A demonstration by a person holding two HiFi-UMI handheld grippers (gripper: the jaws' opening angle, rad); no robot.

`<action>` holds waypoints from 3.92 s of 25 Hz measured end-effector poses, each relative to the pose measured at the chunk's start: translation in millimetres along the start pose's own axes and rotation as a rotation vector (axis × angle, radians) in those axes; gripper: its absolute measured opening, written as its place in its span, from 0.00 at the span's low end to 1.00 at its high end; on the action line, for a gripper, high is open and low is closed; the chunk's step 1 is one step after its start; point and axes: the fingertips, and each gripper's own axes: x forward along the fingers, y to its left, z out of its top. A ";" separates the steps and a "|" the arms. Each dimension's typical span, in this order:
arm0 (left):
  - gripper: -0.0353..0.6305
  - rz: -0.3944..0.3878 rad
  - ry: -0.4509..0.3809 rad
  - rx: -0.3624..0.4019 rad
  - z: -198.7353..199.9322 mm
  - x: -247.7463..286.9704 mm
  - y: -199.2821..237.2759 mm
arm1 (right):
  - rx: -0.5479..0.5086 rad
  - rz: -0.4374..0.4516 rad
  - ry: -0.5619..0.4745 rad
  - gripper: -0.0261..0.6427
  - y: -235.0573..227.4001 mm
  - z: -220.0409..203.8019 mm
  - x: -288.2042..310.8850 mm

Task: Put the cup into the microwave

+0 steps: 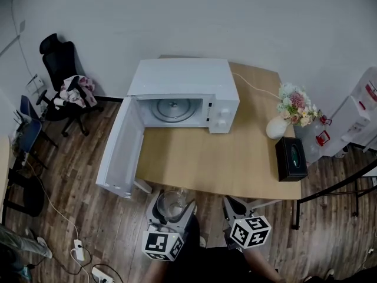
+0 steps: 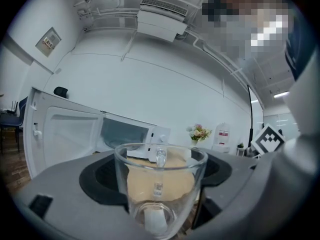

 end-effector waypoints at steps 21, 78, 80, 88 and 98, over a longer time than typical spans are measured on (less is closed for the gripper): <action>0.66 -0.029 0.023 -0.005 25.5 120.2 58.3 | 0.013 -0.013 0.002 0.03 -26.7 67.4 100.4; 0.66 0.030 -0.014 0.078 28.9 396.1 220.5 | -0.006 -0.063 0.145 0.03 -60.7 104.0 253.8; 0.66 0.037 -0.011 0.091 26.9 402.2 224.6 | -0.007 -0.066 0.152 0.03 -61.6 102.2 254.5; 0.66 0.059 -0.009 0.125 24.9 418.5 237.9 | -0.021 -0.059 0.166 0.03 -59.4 100.5 259.5; 0.66 0.090 0.008 0.152 21.0 424.7 241.4 | -0.019 -0.072 0.166 0.03 -63.8 100.9 259.2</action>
